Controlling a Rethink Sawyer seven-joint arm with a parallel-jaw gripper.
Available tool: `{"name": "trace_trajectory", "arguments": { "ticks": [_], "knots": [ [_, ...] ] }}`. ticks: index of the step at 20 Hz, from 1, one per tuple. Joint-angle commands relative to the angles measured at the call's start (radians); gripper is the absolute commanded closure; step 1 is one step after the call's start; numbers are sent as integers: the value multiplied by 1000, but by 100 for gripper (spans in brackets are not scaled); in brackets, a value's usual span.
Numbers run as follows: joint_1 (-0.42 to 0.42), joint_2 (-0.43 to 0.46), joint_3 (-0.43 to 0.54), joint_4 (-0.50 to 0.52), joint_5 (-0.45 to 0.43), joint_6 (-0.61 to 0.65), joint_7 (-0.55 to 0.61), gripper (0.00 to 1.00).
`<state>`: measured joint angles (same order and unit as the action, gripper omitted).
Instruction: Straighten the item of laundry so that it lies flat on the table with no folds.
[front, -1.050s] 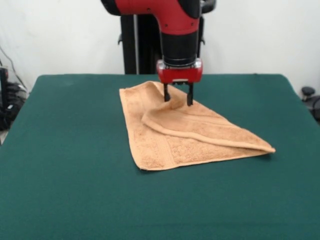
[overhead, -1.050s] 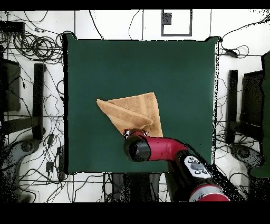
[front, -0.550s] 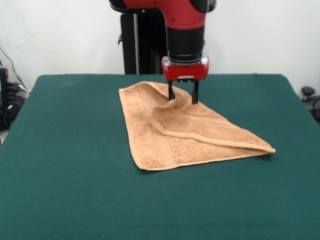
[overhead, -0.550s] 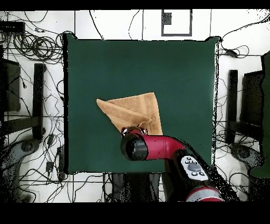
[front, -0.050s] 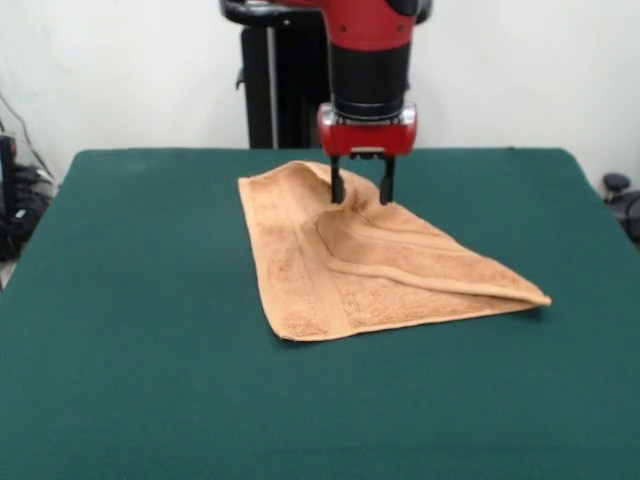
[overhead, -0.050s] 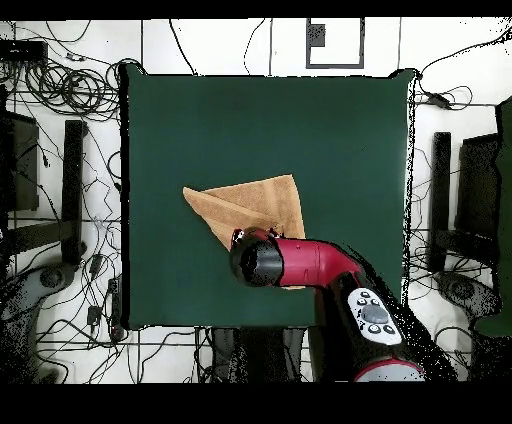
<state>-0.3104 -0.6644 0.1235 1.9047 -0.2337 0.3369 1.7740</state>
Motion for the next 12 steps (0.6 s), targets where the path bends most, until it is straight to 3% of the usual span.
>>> {"name": "trace_trajectory", "arguments": {
  "ticks": [1, 12],
  "knots": [
    [25, 0, 111, -109, 63, 125, 64, 0],
    [69, 6, 75, -106, 56, 80, 106, 0]
  ]
}}
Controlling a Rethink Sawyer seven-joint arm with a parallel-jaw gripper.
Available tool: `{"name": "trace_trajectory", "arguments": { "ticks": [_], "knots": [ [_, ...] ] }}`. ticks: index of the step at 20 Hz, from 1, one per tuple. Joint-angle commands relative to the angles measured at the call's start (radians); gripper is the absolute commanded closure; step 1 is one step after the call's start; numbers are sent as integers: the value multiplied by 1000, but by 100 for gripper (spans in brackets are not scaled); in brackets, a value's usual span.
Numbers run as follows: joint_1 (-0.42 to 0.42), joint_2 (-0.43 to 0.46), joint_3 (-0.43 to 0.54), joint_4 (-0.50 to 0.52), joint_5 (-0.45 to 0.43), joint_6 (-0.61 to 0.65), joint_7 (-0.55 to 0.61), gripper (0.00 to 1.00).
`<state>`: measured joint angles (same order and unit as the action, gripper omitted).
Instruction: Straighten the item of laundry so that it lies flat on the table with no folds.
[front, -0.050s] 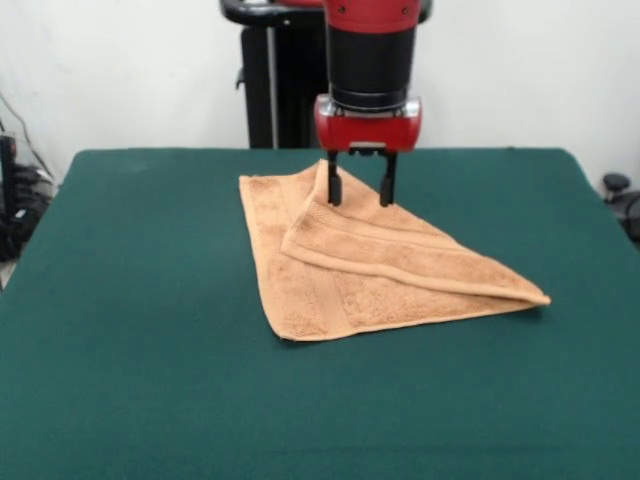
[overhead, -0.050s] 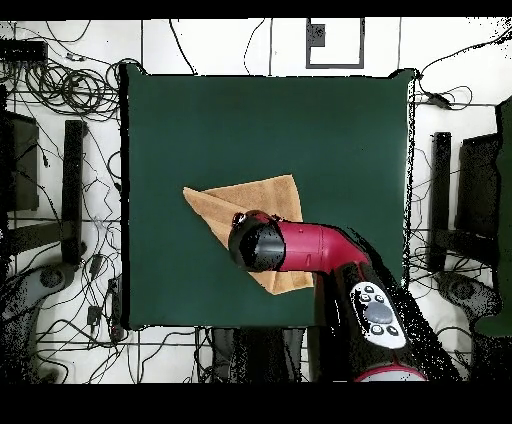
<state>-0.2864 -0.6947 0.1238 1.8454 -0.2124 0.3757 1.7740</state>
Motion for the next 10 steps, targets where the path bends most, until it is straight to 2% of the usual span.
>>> {"name": "trace_trajectory", "arguments": {
  "ticks": [1, 10],
  "knots": [
    [47, 43, 72, -52, 31, 33, 104, 0],
    [35, 156, 85, -138, -14, -48, 60, 0]
  ]
}}
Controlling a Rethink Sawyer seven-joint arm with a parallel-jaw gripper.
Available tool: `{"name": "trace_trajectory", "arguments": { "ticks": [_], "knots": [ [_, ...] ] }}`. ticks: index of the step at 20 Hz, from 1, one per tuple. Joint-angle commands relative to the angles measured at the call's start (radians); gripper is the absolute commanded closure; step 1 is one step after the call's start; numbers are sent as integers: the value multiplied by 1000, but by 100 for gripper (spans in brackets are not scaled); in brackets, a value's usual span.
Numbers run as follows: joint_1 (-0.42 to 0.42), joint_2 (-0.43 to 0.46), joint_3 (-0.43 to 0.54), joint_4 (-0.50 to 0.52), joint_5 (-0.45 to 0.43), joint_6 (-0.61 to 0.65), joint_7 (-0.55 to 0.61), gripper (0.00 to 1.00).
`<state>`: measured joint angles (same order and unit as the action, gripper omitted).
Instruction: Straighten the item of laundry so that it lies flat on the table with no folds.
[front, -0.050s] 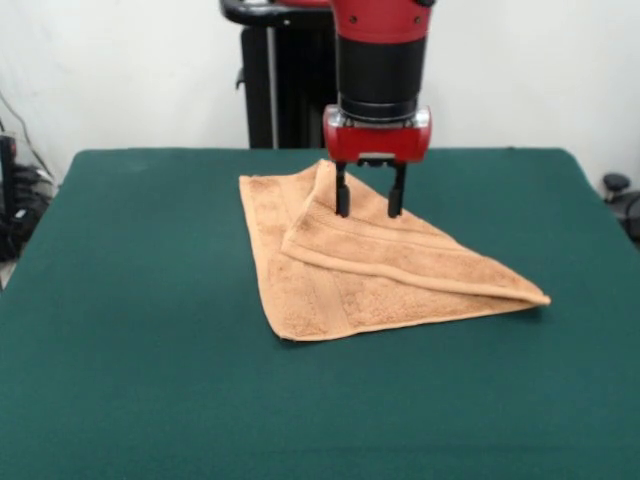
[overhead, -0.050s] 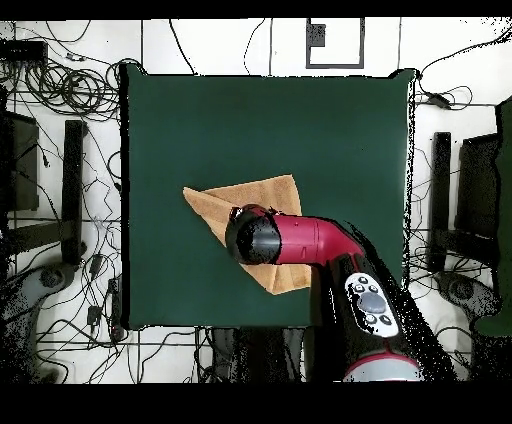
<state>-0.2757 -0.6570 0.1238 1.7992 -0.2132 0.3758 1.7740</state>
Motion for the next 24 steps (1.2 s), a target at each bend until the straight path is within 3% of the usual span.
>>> {"name": "trace_trajectory", "arguments": {
  "ticks": [1, 8, 14, 21, 24],
  "knots": [
    [23, 129, 89, -99, -15, -58, 59, 0],
    [43, 205, 90, -157, 5, -88, 90, 0],
    [61, 197, 92, -125, 8, -146, 123, 0],
    [-21, 155, 245, -44, -40, -66, -37, 0],
    [-75, 188, 328, -65, -51, -5, -121, 0]
  ]
}}
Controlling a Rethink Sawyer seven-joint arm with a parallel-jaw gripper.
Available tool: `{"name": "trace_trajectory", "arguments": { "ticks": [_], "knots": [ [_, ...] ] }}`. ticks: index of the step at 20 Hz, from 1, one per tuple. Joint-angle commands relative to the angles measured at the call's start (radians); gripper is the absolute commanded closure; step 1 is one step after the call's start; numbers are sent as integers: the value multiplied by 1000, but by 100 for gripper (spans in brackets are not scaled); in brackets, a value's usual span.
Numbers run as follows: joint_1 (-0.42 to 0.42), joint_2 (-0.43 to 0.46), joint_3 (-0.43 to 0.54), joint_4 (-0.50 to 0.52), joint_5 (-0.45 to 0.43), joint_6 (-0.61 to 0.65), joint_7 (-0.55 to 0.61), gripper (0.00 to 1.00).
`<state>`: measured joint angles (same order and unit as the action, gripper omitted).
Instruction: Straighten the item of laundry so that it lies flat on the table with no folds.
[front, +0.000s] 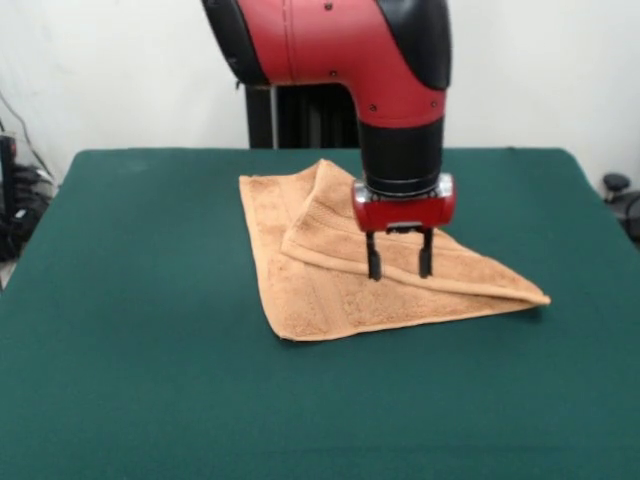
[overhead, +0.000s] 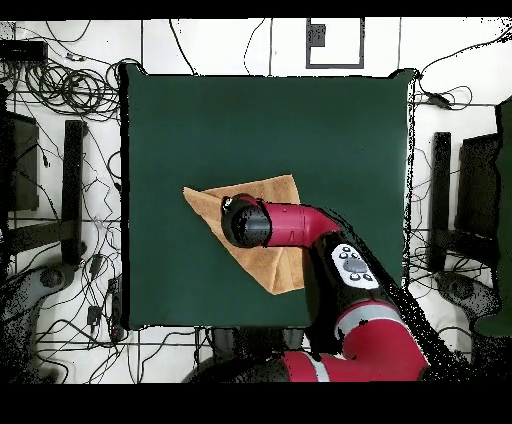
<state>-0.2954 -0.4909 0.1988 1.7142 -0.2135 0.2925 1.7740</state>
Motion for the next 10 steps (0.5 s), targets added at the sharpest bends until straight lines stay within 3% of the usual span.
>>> {"name": "trace_trajectory", "arguments": {
  "ticks": [1, 10],
  "knots": [
    [-71, 37, 277, 12, -55, 91, -144, 0],
    [-115, 126, 339, -34, -129, 68, -142, 0]
  ]
}}
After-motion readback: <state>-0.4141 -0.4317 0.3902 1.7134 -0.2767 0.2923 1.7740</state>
